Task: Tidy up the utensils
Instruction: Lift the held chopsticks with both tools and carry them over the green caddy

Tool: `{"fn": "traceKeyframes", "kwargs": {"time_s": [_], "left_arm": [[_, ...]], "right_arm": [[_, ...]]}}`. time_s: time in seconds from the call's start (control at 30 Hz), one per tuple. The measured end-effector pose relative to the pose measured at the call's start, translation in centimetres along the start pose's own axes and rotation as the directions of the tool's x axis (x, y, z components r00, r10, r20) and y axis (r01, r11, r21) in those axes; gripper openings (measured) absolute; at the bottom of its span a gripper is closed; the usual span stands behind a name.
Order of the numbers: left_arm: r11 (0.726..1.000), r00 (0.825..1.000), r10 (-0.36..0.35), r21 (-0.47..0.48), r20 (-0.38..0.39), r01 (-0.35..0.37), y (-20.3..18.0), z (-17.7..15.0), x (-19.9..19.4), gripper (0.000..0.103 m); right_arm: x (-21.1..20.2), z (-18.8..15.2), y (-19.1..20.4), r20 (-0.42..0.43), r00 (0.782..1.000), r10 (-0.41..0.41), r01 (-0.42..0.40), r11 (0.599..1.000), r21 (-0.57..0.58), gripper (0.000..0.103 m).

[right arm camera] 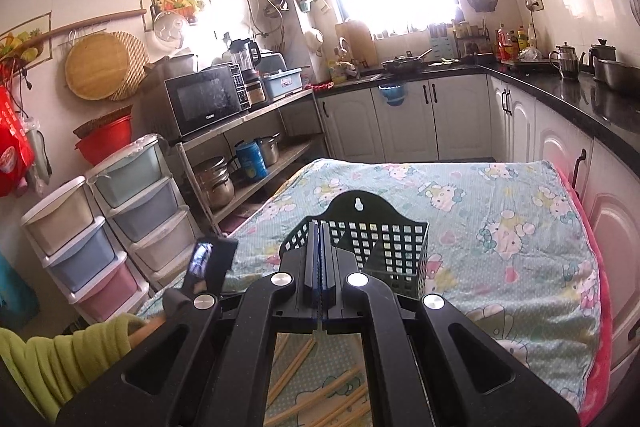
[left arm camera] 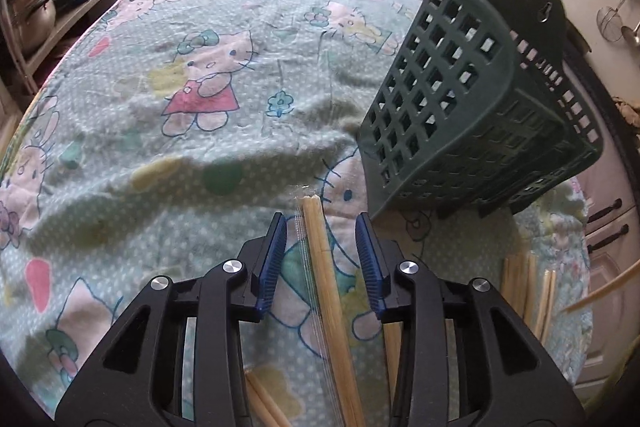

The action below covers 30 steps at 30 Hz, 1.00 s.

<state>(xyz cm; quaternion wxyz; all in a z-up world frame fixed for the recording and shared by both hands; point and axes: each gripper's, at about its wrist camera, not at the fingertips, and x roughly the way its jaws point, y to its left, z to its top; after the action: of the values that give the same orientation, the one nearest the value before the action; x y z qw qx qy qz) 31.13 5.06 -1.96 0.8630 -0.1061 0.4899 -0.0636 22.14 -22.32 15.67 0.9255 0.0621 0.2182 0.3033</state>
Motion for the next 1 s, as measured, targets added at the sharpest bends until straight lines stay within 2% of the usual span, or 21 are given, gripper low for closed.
{"fn": "traceKeyframes", "kwargs": {"time_s": [0.13, 0.17, 0.2, 0.33, 0.37, 0.5, 0.6, 0.67, 0.77, 0.87, 1.0], "left_arm": [[0.999, 0.999, 0.039, 0.025, -0.003, -0.038, -0.5, 0.4, 0.5, 0.026], [0.997, 0.998, 0.064, 0.038, -0.005, -0.064, -0.7, 0.5, 0.7, 0.017], [0.995, 0.997, 0.083, 0.048, -0.006, -0.083, -0.7, 0.7, 0.9, 0.011], [0.993, 0.995, 0.103, 0.061, -0.006, -0.102, -0.6, 1.1, 0.8, 0.005], [0.993, 0.995, 0.101, 0.061, 0.009, -0.102, -0.6, 1.3, 0.2, 0.001], [0.997, 0.996, 0.06, 0.048, 0.069, -0.064, -0.1, 1.9, -3.0, 0.001], [0.999, 0.988, 0.01, 0.044, 0.153, -0.017, -0.2, 2.9, -6.9, 0.001], [0.999, 0.978, -0.014, 0.047, 0.208, 0.004, -0.6, 3.6, -9.2, 0.001], [0.998, 0.954, -0.059, 0.054, 0.294, 0.045, -1.3, 4.6, -13.1, 0.001], [0.995, 0.919, -0.094, 0.067, 0.382, 0.074, -2.4, 6.3, -16.1, 0.001], [0.997, 0.877, -0.068, 0.065, 0.476, 0.042, -3.9, 8.6, -17.6, 0.001]], "right_arm": [[-0.1, 1.2, 0.1, 0.017, 1.0, 0.006, -0.006, 1.0, -0.01, 0.001], [-0.1, 1.6, 0.2, 0.021, 1.0, 0.007, -0.007, 1.0, -0.012, 0.001], [-0.1, 2.0, 0.3, 0.027, 1.0, 0.011, -0.01, 1.0, -0.015, 0.001], [0.0, 3.5, 0.7, 0.044, 0.999, 0.024, -0.023, 0.999, -0.025, 0.001], [0.0, 3.7, 0.7, 0.047, 0.999, 0.026, -0.025, 0.999, -0.026, 0.001], [0.3, 5.2, 1.2, 0.058, 0.998, 0.039, -0.037, 0.998, -0.044, 0.001], [0.6, 6.4, 1.4, 0.071, 0.996, 0.044, -0.041, 0.998, -0.054, 0.001], [0.7, 7.1, 1.4, 0.082, 0.996, 0.044, -0.04, 0.998, -0.056, 0.001], [0.9, 8.5, 1.3, 0.106, 0.993, 0.042, -0.036, 0.998, -0.058, 0.001], [1.0, 10.1, 1.3, 0.136, 0.99, 0.041, -0.033, 0.998, -0.062, 0.001], [1.5, 12.1, 1.2, 0.173, 0.984, 0.035, -0.023, 0.997, -0.073, 0.001]]}}
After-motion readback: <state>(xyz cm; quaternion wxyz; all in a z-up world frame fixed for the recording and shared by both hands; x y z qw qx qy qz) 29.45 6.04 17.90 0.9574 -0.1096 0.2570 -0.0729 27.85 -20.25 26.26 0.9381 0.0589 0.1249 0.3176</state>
